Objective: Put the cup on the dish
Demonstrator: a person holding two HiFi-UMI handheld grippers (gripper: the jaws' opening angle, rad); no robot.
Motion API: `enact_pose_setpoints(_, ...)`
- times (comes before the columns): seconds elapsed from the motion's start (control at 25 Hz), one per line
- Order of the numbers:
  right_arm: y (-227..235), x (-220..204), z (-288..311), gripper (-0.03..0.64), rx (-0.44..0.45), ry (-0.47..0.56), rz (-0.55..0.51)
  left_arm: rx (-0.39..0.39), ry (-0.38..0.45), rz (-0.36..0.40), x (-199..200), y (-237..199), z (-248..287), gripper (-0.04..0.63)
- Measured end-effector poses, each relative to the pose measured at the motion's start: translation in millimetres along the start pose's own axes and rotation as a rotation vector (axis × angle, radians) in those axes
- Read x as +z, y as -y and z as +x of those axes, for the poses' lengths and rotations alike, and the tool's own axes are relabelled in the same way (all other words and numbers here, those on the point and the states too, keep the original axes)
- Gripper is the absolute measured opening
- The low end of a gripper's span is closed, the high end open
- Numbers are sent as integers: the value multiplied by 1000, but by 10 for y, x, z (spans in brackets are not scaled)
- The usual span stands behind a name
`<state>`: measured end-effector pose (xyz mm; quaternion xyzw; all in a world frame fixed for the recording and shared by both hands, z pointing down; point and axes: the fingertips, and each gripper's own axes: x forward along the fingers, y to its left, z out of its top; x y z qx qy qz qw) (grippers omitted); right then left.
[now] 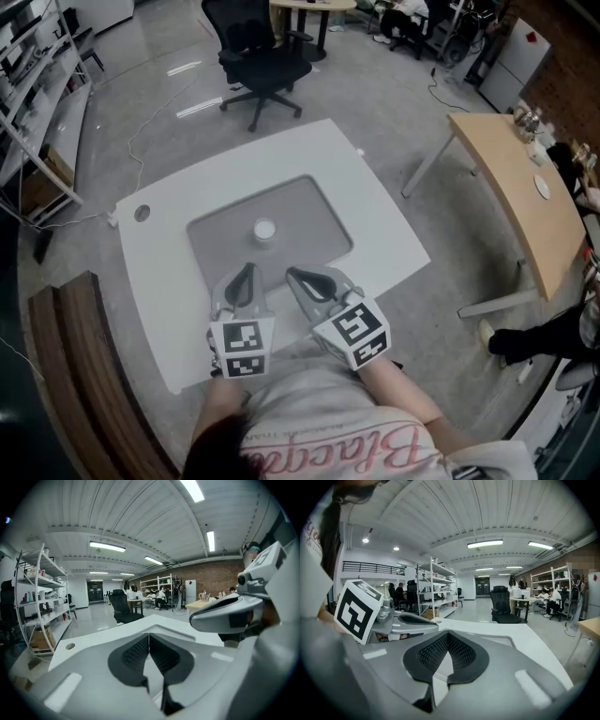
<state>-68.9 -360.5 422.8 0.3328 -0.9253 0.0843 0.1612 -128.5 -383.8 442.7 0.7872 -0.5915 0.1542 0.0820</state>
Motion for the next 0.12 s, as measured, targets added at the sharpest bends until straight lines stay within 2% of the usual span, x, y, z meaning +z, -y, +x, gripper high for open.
enact_pose_setpoints(0.12,-19,-12,5,0,-4,3,-9,4,-8,11,0,21,-37,0)
